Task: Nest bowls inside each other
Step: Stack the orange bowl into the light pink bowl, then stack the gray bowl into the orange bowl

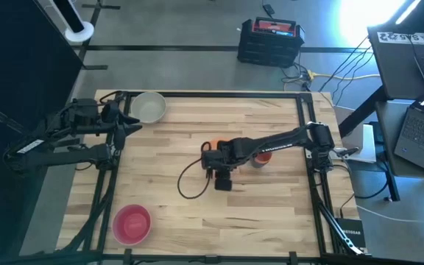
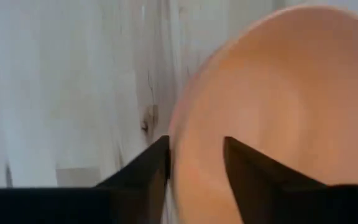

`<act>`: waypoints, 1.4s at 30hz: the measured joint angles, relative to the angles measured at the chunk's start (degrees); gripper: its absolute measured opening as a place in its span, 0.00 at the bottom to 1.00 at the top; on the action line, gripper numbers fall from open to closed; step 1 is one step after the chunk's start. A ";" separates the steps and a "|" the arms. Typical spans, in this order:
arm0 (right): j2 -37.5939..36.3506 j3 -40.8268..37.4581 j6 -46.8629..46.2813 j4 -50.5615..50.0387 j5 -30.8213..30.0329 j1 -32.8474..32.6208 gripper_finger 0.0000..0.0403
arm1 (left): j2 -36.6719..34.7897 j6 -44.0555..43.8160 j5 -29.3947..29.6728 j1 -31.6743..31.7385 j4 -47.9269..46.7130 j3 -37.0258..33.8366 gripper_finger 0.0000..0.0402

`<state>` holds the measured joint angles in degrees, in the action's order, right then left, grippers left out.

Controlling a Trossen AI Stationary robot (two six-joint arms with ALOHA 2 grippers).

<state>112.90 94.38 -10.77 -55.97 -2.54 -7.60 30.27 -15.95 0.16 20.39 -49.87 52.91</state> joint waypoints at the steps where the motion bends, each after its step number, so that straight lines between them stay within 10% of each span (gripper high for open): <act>1: -0.12 1.03 0.20 -1.08 -0.36 0.04 0.36 | 0.28 0.16 -0.19 0.00 0.18 0.07 0.33; 10: -1.43 10.41 1.86 -10.69 -4.05 0.51 0.60 | 3.37 1.71 -1.88 -0.03 1.26 0.81 0.33; 22: -20.74 19.83 -4.75 -11.00 -25.41 -0.04 0.59 | 37.26 14.86 7.38 4.42 -17.64 5.27 0.33; 42: -29.07 19.52 -10.45 -12.11 -27.55 -4.57 0.59 | 64.65 32.42 3.83 21.43 -21.65 20.34 0.33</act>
<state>83.83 113.91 -21.22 -68.08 -30.09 -12.17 94.92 16.47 3.99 41.83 -71.52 73.25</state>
